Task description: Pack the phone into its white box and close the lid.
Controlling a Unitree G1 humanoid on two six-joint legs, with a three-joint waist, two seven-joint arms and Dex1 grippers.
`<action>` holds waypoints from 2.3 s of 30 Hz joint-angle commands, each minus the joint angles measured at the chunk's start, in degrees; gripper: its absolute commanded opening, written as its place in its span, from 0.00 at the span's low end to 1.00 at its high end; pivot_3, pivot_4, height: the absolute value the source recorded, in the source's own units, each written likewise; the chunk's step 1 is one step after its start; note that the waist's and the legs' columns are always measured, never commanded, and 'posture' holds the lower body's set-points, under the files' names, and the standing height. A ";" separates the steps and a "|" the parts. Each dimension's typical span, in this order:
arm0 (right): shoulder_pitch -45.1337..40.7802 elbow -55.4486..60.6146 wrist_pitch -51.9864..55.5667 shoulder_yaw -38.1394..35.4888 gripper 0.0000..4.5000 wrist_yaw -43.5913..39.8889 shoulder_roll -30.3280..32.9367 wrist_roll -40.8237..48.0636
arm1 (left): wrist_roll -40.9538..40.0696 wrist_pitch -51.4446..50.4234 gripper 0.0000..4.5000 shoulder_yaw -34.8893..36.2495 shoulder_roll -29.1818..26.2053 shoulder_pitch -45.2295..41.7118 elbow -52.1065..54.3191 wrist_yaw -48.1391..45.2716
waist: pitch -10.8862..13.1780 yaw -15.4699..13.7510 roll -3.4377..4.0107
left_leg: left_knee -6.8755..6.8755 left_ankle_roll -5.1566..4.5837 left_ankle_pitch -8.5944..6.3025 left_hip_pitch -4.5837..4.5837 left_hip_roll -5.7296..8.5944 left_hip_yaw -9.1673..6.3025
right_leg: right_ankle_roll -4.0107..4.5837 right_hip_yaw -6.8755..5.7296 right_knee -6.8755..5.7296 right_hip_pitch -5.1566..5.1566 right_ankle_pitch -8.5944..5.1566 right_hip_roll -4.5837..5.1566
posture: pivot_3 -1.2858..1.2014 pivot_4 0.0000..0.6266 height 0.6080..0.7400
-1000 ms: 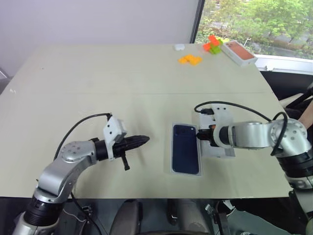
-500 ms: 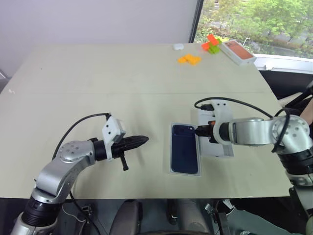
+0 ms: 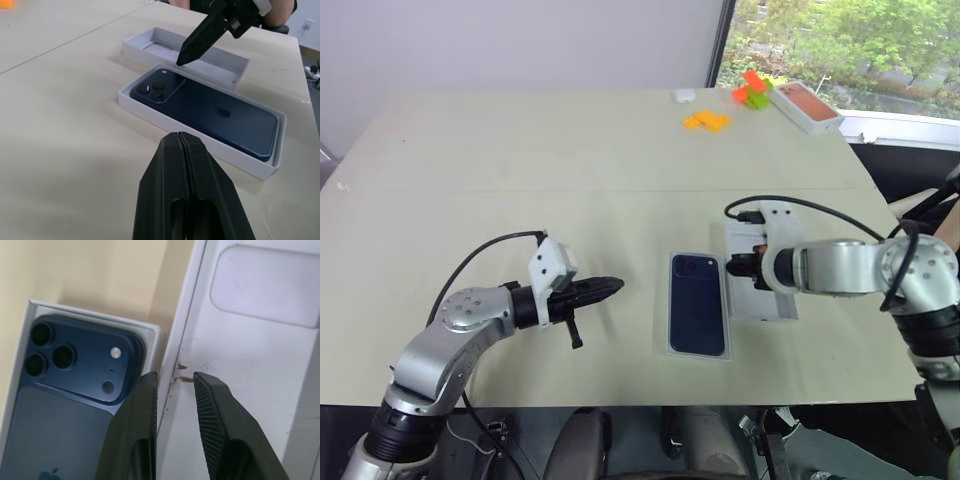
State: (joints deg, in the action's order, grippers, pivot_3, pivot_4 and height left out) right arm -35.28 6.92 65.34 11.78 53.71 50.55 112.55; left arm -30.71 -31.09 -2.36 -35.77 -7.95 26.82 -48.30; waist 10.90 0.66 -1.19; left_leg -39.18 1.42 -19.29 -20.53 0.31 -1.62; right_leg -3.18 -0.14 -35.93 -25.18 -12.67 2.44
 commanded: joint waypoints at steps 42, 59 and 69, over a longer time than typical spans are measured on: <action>7.69 18.87 -17.62 -22.17 0.01 -21.52 -29.34 0.45 | 1.89 5.18 0.00 9.23 -1.82 -2.44 -11.44 1.31 | 0.05 -0.07 0.07 | 0.12 -0.17 -0.10 -0.10 -0.08 0.02 | -0.03 0.00 0.01 -0.17 0.00 0.06 | 0.52 0.24 1.00; 28.48 25.94 -19.90 -9.84 0.01 -23.06 -34.64 0.45 | 1.93 4.93 0.00 7.08 -1.14 -3.77 -11.54 -1.25 | 0.06 0.14 0.10 | 0.07 -0.17 -0.10 -0.04 -0.07 0.04 | -0.02 0.00 -0.11 -0.21 -0.01 0.08 | 0.52 0.24 1.00; 31.87 25.02 -19.56 -9.68 0.01 -21.73 -34.86 0.45 | 1.84 4.06 0.00 2.92 1.75 -4.93 -9.39 -0.95 | 0.06 0.13 0.09 | 0.05 -0.17 -0.10 -0.02 -0.05 0.08 | -0.03 0.03 -0.11 -0.18 -0.01 0.08 | 0.52 0.24 1.00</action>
State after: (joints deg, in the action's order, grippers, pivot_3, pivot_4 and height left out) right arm -3.35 31.16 45.30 2.83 32.75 15.30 111.58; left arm -28.30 -27.17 0.82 -34.21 -11.99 14.92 -49.19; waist 10.96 0.79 -1.10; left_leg -39.12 1.26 -19.39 -20.56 0.26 -1.55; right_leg -3.20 -0.12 -36.03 -25.36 -12.68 2.52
